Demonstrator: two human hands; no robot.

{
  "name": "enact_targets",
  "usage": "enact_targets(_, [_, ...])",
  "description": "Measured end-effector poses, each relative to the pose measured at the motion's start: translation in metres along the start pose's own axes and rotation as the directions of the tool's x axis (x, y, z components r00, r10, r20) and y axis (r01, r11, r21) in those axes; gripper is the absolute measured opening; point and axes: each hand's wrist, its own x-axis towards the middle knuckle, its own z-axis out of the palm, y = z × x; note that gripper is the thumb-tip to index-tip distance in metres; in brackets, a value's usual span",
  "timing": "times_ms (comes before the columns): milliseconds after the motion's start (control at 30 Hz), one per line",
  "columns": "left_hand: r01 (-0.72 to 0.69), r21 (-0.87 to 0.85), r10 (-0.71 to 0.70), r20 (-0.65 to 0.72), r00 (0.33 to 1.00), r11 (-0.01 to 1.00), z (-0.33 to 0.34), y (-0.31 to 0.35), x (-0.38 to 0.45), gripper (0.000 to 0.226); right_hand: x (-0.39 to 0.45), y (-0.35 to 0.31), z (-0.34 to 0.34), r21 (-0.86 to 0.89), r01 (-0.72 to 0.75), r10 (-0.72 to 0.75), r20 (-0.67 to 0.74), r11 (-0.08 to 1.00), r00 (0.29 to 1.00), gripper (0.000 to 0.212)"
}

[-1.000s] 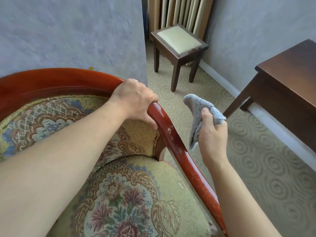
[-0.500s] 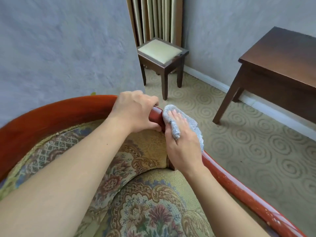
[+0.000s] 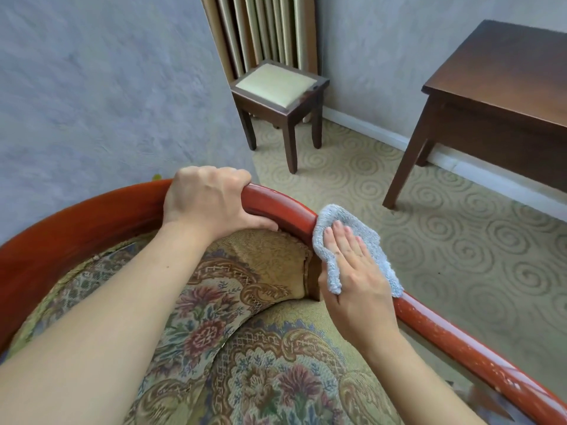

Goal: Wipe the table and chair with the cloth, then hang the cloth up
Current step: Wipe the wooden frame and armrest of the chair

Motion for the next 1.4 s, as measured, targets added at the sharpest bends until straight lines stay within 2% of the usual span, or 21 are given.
enact_targets(100, [-0.007,-0.010,0.007,-0.004,1.000,1.000,0.003,-0.001,-0.001,0.079,-0.022,0.005,-0.003,-0.048,-0.094,0.093,-0.029,0.994,0.995,0.058])
enact_targets(233, [-0.011,-0.005,0.011,-0.010,1.000,1.000,0.005,-0.002,-0.002,0.077,0.007,-0.030,0.006,0.010,-0.190,0.190,-0.017,0.982,0.982,0.063])
enact_targets(367, [-0.001,-0.013,0.001,-0.024,1.000,1.000,0.009,-0.001,-0.003,0.072,0.063,-0.066,0.015,0.100,-0.095,0.095,-0.002,0.991,0.995,0.060])
enact_targets(467, [0.003,-0.020,-0.003,-0.018,1.000,1.000,0.011,0.000,-0.004,0.068,0.072,-0.068,0.011,0.107,-0.008,0.006,0.019,0.994,1.000,0.060])
enact_targets(600, [-0.029,-0.009,0.029,0.013,0.999,1.000,0.007,0.000,-0.004,0.081,0.030,-0.029,-0.007,0.025,-0.048,0.045,0.114,0.999,0.992,0.061])
enact_targets(700, [-0.030,0.006,0.030,0.015,0.999,1.000,0.007,0.001,-0.005,0.084,-0.027,0.009,-0.025,-0.119,-0.095,0.112,0.144,0.988,0.983,0.061])
enact_targets(833, [-0.039,0.056,0.037,0.025,0.999,0.998,0.010,0.002,-0.007,0.085,-0.089,0.039,-0.047,-0.315,-0.024,0.083,0.174,0.949,0.981,0.063])
enact_targets(900, [-0.056,0.068,0.054,0.025,0.998,0.996,0.009,0.002,-0.007,0.083,-0.096,0.037,-0.051,-0.320,-0.056,0.116,0.173,0.946,0.978,0.064])
enact_targets(1033, [-0.095,0.078,0.093,0.039,0.995,0.992,0.006,0.003,-0.004,0.080,-0.075,0.016,-0.041,-0.244,-0.218,0.257,0.141,0.945,0.956,0.066])
enact_targets(1100, [-0.101,0.052,0.099,0.046,0.994,0.993,0.005,0.004,-0.003,0.078,-0.056,0.007,-0.030,-0.195,-0.210,0.241,0.154,0.958,0.958,0.066])
enact_targets(1233, [-0.198,-0.054,0.203,0.105,0.974,0.979,0.010,0.034,-0.003,0.077,-0.020,-0.004,-0.016,-0.124,-0.127,0.147,0.170,0.984,0.974,0.067])
enact_targets(1333, [-0.306,-0.134,0.324,0.153,0.933,0.943,0.014,0.072,0.000,0.071,-0.024,0.006,-0.023,-0.203,-0.053,0.099,0.227,0.978,0.969,0.071])
enact_targets(1400, [-0.369,-0.161,0.396,0.190,0.898,0.915,0.016,0.098,0.001,0.070,-0.041,0.017,-0.036,-0.251,-0.057,0.123,0.255,0.966,0.959,0.068])
